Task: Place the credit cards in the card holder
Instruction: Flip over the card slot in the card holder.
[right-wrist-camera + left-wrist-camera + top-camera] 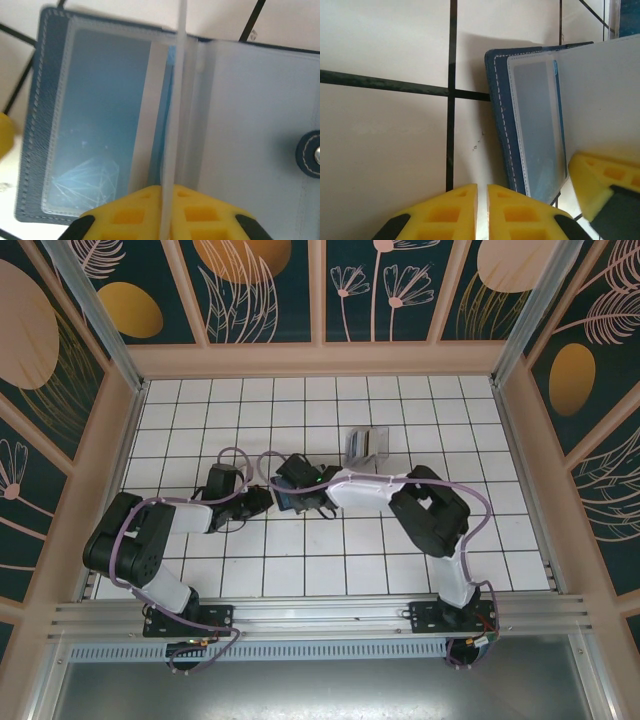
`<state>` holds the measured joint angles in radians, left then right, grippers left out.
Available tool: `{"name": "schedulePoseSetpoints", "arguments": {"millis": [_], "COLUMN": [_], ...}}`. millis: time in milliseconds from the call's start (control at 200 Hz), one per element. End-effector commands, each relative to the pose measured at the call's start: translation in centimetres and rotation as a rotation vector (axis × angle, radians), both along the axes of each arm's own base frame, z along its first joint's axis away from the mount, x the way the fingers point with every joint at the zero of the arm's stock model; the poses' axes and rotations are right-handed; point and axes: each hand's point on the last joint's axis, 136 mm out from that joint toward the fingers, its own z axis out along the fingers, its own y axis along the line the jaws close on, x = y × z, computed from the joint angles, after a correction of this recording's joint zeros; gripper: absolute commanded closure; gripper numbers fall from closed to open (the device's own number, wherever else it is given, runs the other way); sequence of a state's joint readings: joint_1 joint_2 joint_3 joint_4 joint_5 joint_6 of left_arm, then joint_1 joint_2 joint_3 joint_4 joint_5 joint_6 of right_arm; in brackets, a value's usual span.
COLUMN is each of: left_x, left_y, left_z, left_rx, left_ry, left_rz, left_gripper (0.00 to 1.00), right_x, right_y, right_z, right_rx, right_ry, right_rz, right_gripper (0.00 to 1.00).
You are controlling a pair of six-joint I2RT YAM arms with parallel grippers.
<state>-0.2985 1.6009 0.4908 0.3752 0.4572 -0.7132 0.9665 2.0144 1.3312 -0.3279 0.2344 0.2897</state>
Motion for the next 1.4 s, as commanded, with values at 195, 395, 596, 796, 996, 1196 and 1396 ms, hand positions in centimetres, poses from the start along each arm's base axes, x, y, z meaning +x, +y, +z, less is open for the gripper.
{"name": "schedulePoseSetpoints", "arguments": {"millis": [195, 395, 596, 796, 996, 1196, 1396], "left_x": [-0.8, 0.3, 0.8, 1.6, 1.8, 1.5, 1.6], "left_y": [1.9, 2.8, 3.9, 4.1, 3.8, 3.3, 3.7], "left_z": [-0.9, -0.2, -0.2, 0.7, 1.1, 0.8, 1.7], "left_rx": [-0.03, 0.015, 0.028, 0.035, 0.031, 0.047, 0.126], "left_ry": [0.078, 0.06, 0.073, 0.059, 0.051, 0.051, 0.008], "left_rz": [0.141, 0.167, 0.213, 0.216, 0.198, 0.144, 0.126], "left_gripper": [0.75, 0.74, 0.69, 0.68, 0.68, 0.67, 0.67], "right_x": [-0.5, -2.1, -5.1, -6.1, -7.6, -5.4, 0.7], "right_y": [-0.5, 1.7, 3.3, 3.8, 4.6, 2.1, -4.4], "right_z": [0.1, 0.9, 1.9, 4.0, 5.3, 9.5, 12.5], "right_rx": [-0.135, -0.01, 0.133, 0.225, 0.299, 0.518, 0.645], "right_ry": [-0.108, -0.079, -0.035, -0.069, -0.042, -0.055, -0.08], "right_rz": [0.018, 0.114, 0.289, 0.362, 0.446, 0.337, 0.028], "right_gripper": [0.7, 0.65, 0.63, 0.56, 0.53, 0.53, 0.55]}}
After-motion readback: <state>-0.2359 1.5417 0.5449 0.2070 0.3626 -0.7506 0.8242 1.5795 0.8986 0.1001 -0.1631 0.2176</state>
